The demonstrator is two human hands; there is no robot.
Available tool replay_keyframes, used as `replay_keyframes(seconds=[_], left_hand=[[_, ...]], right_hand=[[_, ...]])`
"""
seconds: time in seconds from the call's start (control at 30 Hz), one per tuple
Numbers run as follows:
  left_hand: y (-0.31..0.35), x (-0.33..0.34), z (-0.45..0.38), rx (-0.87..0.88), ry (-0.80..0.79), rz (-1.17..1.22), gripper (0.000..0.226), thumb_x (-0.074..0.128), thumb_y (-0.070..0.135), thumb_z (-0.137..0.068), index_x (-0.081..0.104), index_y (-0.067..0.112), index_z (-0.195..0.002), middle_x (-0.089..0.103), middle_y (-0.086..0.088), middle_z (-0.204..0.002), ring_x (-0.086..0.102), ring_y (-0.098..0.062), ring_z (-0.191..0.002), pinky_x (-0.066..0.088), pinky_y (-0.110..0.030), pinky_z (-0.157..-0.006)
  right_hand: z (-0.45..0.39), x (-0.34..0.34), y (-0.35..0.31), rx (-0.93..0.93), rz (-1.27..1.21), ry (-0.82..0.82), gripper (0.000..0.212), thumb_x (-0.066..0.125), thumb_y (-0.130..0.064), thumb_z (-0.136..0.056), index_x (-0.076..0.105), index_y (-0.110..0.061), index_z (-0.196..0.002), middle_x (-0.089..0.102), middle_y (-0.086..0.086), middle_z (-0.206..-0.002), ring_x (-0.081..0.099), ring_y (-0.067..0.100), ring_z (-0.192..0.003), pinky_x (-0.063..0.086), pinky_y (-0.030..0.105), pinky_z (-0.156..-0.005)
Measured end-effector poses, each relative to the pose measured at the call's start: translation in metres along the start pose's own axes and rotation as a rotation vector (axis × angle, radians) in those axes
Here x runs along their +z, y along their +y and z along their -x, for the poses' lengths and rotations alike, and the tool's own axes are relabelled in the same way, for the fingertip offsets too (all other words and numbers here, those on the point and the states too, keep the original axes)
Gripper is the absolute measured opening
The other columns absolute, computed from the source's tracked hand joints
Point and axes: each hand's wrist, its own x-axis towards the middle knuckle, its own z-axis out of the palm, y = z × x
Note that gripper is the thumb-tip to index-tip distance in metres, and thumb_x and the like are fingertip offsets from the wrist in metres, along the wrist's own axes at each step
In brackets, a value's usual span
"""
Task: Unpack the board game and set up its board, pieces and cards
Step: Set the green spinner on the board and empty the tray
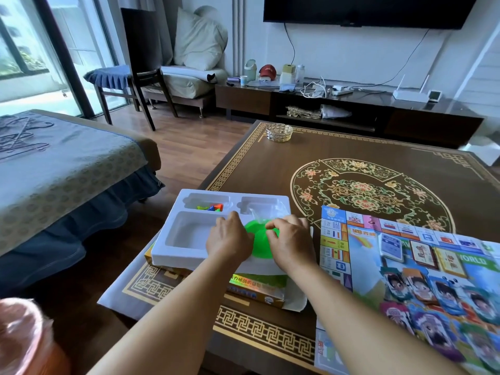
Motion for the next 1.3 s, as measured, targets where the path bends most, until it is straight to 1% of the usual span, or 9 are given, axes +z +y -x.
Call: replay_keyframes(seconds=[0.13,0.3,0.63,0.77,0.87,0.97,1.1,1.23,1.3], left_hand=[[0.005,-0.002,-0.003,-0.038,-0.039,-0.038,0.043,0.059,0.029,-0.087,0.040,0.013,-0.122,0.047,-0.012,-0.127,0.050,-0.033,-0.119,0.044,-0.041,-0.090],[0.013,-0.004,-0.001,-0.011,0.026,-0.075,0.037,0.052,0.011,-0.088,0.044,0.007,-0.124,0.049,-0.015,-0.128,0.053,-0.034,-0.117,0.045,-0.041,-0.091],[0.016,-0.001,0.007,0.082,0.047,-0.135,0.033,0.048,0.012,-0.090,0.047,0.014,-0.123,0.045,-0.014,-0.123,0.053,-0.035,-0.112,0.046,-0.043,-0.085],[0.006,0.006,-0.001,0.173,-0.024,-0.120,0.049,0.042,0.013,-0.090,0.043,0.029,-0.136,0.034,-0.011,-0.130,0.035,-0.031,-0.126,0.043,-0.044,-0.093],[0.005,0.010,-0.007,0.229,-0.035,-0.188,0.056,0.046,0.015,-0.089,0.037,0.033,-0.142,0.031,-0.011,-0.131,0.026,-0.031,-0.130,0.039,-0.042,-0.099],[0.013,0.008,-0.014,0.252,-0.027,-0.189,0.049,0.049,0.012,-0.088,0.048,0.031,-0.133,0.036,-0.010,-0.129,0.030,-0.030,-0.128,0.038,-0.041,-0.099],[0.022,0.008,-0.022,0.207,-0.040,-0.181,0.039,0.050,0.010,-0.087,0.054,0.016,-0.125,0.045,-0.012,-0.130,0.039,-0.030,-0.124,0.041,-0.041,-0.098],[0.027,0.007,-0.025,0.183,-0.068,-0.195,0.026,0.048,0.010,-0.085,0.065,0.004,-0.104,0.058,-0.017,-0.119,0.052,-0.033,-0.113,0.042,-0.034,-0.092],[0.028,0.004,-0.026,0.144,-0.102,-0.168,0.027,0.047,0.012,-0.087,0.065,0.002,-0.103,0.063,-0.017,-0.115,0.058,-0.031,-0.109,0.045,-0.033,-0.089]], right_hand=[[-0.001,0.000,0.007,0.206,0.001,-0.018,0.028,0.055,-0.020,-0.090,0.050,-0.018,-0.118,0.044,0.007,-0.128,0.038,0.026,-0.119,0.033,0.029,-0.095],[-0.003,-0.001,0.006,0.324,-0.080,-0.077,0.037,0.057,-0.020,-0.091,0.043,-0.011,-0.124,0.048,0.011,-0.129,0.050,0.028,-0.116,0.043,0.034,-0.092],[-0.004,-0.006,0.007,0.249,0.007,-0.068,0.031,0.047,-0.013,-0.093,0.047,-0.014,-0.124,0.048,0.011,-0.126,0.055,0.029,-0.109,0.044,0.032,-0.083],[-0.004,-0.006,0.017,0.179,0.021,-0.204,0.045,0.043,-0.018,-0.093,0.041,-0.026,-0.137,0.038,0.010,-0.131,0.046,0.029,-0.118,0.041,0.032,-0.090],[-0.006,-0.007,0.018,0.175,0.005,-0.301,0.055,0.045,-0.015,-0.092,0.033,-0.034,-0.142,0.030,0.011,-0.135,0.038,0.030,-0.125,0.039,0.032,-0.095],[-0.014,-0.008,0.016,0.185,0.032,-0.311,0.052,0.050,-0.012,-0.089,0.040,-0.035,-0.135,0.032,0.010,-0.130,0.039,0.031,-0.121,0.039,0.032,-0.092],[-0.026,-0.011,0.010,0.234,0.046,-0.291,0.041,0.049,-0.006,-0.087,0.050,-0.027,-0.122,0.031,0.008,-0.127,0.042,0.030,-0.117,0.040,0.031,-0.087],[-0.030,-0.013,0.010,0.251,0.041,-0.280,0.038,0.046,-0.002,-0.087,0.055,-0.022,-0.118,0.031,0.010,-0.128,0.041,0.032,-0.120,0.039,0.031,-0.091],[-0.027,-0.012,0.013,0.252,0.011,-0.255,0.036,0.045,0.000,-0.088,0.057,-0.020,-0.115,0.033,0.011,-0.127,0.040,0.032,-0.120,0.038,0.030,-0.091]])
